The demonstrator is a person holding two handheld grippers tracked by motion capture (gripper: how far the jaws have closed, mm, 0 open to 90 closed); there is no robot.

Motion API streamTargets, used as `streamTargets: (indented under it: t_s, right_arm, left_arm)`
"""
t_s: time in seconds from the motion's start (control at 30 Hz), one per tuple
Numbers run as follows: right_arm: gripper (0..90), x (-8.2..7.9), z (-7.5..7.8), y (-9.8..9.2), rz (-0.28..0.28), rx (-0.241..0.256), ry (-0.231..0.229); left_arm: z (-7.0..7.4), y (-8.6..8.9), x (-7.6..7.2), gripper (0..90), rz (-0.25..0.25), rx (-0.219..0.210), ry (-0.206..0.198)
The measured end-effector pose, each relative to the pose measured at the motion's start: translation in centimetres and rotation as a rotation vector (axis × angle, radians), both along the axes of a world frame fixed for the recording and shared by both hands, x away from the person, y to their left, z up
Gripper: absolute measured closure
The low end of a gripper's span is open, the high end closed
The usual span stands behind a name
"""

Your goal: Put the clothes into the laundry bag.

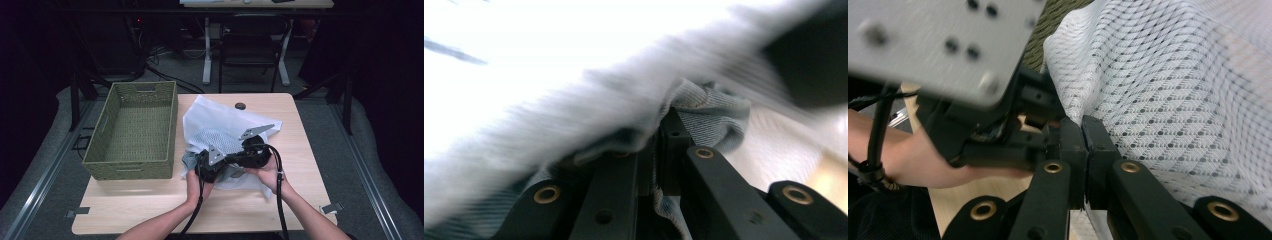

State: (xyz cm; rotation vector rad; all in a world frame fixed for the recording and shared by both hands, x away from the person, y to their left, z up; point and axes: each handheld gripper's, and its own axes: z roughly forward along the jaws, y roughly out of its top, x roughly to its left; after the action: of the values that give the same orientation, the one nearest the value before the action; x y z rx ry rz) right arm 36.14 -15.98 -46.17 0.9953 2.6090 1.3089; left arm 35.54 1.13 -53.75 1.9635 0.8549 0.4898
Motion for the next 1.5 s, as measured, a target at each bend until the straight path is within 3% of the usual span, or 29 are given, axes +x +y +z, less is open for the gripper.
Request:
streamTargets:
  t_s: [0.03, 0.1, 0.17, 0.2, 0.23, 0.27, 0.4, 0.47, 0.57, 0.67, 0.83, 0.9, 0.97, 1.0, 1.1, 1.13, 1.2, 1.33, 1.4, 1.5]
  right_arm:
    - [89.4, 0.2, 0.0, -0.5, -0.019, -0.003, 0.005]
    - [89.3, 0.7, -0.7, -0.8, -0.047, -0.042, 0.021]
    - [89.2, 1.4, -1.7, -1.1, -0.065, -0.082, 0.052]
    - [89.1, 1.6, -2.2, -1.2, -0.067, -0.095, 0.051]
    - [89.1, 1.6, -2.2, -1.2, -0.067, -0.095, 0.051]
    - [89.0, 1.9, -2.8, -1.4, -0.066, -0.117, 0.062]
    - [88.9, 2.1, -3.1, -1.7, -0.062, -0.132, 0.063]
    - [88.9, 2.0, -3.2, -1.7, -0.061, -0.146, 0.062]
    - [88.9, 2.0, -3.2, -1.6, -0.056, -0.153, 0.058]
    - [88.9, 2.0, -3.3, -1.7, -0.059, -0.172, 0.052]
    - [88.9, 2.0, -3.2, -1.9, -0.058, -0.191, 0.042]
    - [88.9, 2.1, -3.2, -2.0, -0.065, -0.204, 0.039]
    - [88.9, 2.2, -3.2, -2.1, -0.066, -0.206, 0.038]
    - [88.9, 2.3, -3.2, -2.3, -0.071, -0.216, 0.036]
    - [88.9, 2.4, -3.3, -2.5, -0.08, -0.218, 0.034]
    - [88.9, 2.6, -3.3, -2.8, -0.088, -0.217, 0.031]
    - [88.9, 2.7, -3.3, -3.1, -0.098, -0.221, 0.026]
    - [88.9, 3.0, -3.4, -3.7, -0.123, -0.204, 0.023]
    - [88.9, 3.2, -3.4, -4.0, -0.129, -0.208, 0.016]
    - [88.8, 3.3, -3.4, -4.1, -0.139, -0.199, 0.009]
  left_arm:
    - [-0.1, -0.5, 0.7, 87.0, 0.019, -0.003, -0.012]
    - [-0.2, -0.7, 1.0, 85.5, 0.01, 0.003, -0.008]
    - [-0.6, -1.1, 1.6, 80.5, 0.005, 0.015, 0.015]
    - [-0.9, -1.2, 2.0, 78.6, -0.017, 0.026, 0.041]
    - [-0.9, -1.2, 2.0, 76.6, -0.017, 0.026, 0.041]
    - [-0.9, -1.1, 2.0, 73.5, -0.047, 0.02, 0.071]
    - [-0.4, -0.4, 1.0, 60.6, -0.119, 0.05, 0.106]
    - [0.1, 0.0, 0.3, 53.5, -0.149, 0.087, 0.118]
    - [0.6, 0.6, -0.4, 48.3, -0.173, 0.096, 0.115]
    - [2.1, 2.3, -1.5, 45.1, -0.206, 0.113, 0.116]
    - [3.7, 4.8, -2.2, 43.2, -0.185, 0.125, 0.065]
    - [5.2, 6.5, -1.5, 42.7, -0.117, 0.143, 0.026]
    - [5.6, 6.9, -1.1, 42.6, -0.106, 0.153, 0.022]
    - [5.9, 7.2, 0.0, 42.3, -0.088, 0.174, 0.041]
    - [5.7, 7.0, 1.1, 43.4, -0.098, 0.209, 0.076]
    - [5.1, 6.7, 1.9, 44.0, -0.124, 0.227, 0.12]
    - [4.6, 6.3, 2.2, 45.4, -0.137, 0.237, 0.116]
    - [4.2, 5.1, 2.4, 48.0, -0.211, 0.285, 0.127]
    - [4.1, 4.5, 2.3, 47.0, -0.218, 0.328, 0.102]
    - [4.0, 3.9, 2.2, 42.2, -0.233, 0.351, 0.09]
